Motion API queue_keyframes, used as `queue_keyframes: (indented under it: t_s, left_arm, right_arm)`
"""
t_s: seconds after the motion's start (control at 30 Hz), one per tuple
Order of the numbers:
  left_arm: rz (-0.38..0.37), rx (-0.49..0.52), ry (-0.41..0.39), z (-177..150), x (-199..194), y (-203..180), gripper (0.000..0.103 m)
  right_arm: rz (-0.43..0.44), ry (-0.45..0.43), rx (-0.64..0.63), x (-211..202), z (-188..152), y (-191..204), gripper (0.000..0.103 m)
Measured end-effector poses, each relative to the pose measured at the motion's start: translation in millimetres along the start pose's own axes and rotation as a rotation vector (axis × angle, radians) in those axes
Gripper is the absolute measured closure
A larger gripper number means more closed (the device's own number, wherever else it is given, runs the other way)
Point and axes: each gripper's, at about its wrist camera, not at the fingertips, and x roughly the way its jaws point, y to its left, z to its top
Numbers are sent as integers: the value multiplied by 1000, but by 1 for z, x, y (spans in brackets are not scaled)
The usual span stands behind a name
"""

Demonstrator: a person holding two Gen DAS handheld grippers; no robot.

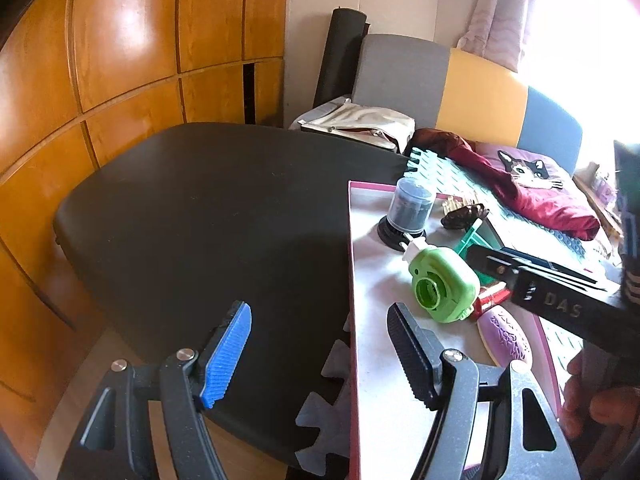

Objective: Organize rigid objects
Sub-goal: 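Lower the bottle into the tray and open the right gripper, then move the left gripper to the orange slide piece and grasp it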

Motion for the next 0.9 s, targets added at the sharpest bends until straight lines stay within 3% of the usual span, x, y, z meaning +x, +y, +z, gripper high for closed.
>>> queue_keyframes:
  t_s: [0.47,0.77,0.9]
  left_arm:
    - [-15,67,3,-2,1,-25,31]
    - [-49,118,-4,1,-2,-45,31]
    - [-77,145,-15,4,-4,-56,31]
  right_arm:
    - [-67,-51,32,-46,-19,-44,54]
    - [-161,-77,130,-88,-38,-112,54]
    - [-233,-124,243,-129,-51,-162,54]
